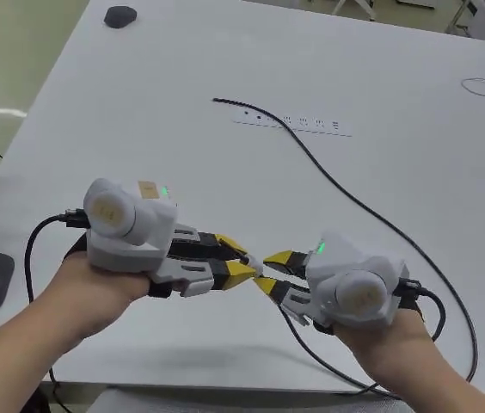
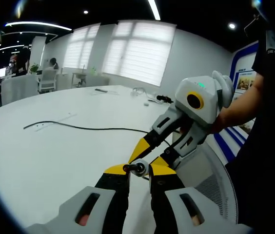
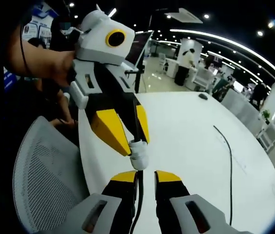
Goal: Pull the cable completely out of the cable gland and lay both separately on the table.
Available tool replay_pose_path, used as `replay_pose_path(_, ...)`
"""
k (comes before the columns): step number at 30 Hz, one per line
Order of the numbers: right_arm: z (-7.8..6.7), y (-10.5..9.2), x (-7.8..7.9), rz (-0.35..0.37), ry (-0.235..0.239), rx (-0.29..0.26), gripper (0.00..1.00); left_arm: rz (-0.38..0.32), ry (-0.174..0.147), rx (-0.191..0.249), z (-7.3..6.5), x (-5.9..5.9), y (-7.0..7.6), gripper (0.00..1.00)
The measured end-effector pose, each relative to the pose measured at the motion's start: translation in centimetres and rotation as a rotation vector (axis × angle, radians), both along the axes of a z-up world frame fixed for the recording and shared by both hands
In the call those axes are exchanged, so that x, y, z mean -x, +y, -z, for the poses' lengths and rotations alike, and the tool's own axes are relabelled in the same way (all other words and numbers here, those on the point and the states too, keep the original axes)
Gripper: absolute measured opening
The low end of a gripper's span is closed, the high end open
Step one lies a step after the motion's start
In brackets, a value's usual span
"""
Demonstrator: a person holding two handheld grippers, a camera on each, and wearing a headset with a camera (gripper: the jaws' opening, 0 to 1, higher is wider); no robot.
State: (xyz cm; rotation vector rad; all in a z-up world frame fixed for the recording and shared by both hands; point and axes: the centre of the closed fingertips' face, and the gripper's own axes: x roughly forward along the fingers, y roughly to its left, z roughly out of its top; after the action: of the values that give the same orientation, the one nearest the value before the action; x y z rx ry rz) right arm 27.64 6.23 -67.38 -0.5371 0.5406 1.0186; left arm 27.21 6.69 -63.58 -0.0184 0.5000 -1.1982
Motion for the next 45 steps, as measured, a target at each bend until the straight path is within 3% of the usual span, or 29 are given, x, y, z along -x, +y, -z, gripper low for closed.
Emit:
replay_pose_path(6,0.2,0.1,0.3,-0.006,0.014,-0.008,0.0,0.002,-0.005,0.002,-0.1,-0.1,-0.3,0.15)
replay_pose_path(16,0.3,-0.5,0.1,0.05,0.029,-0.038,0.0,-0.001,-0.015,0.009,-0.4,-0.1,-0.4,0.15)
replay_pose_path(22,0.8,-1.1,-0.3,0.087,0.066,-0.046,0.0,-0.004,-0.017,0.02,-0.6,-0.2,-0.5,0.15)
replay_pose_path(34,1.9,-3.3,-2.1,0.175,0.094,-0.018,0.0,-0.02,-0.018,0.039,-0.9,-0.9,0.0,0.15)
replay_pose_path(45,2.4,-4.9,-2.8,0.202,0.077,0.005,0.0,-0.024,-0.023,0.053,-1.3,-1.0,0.0,0.15)
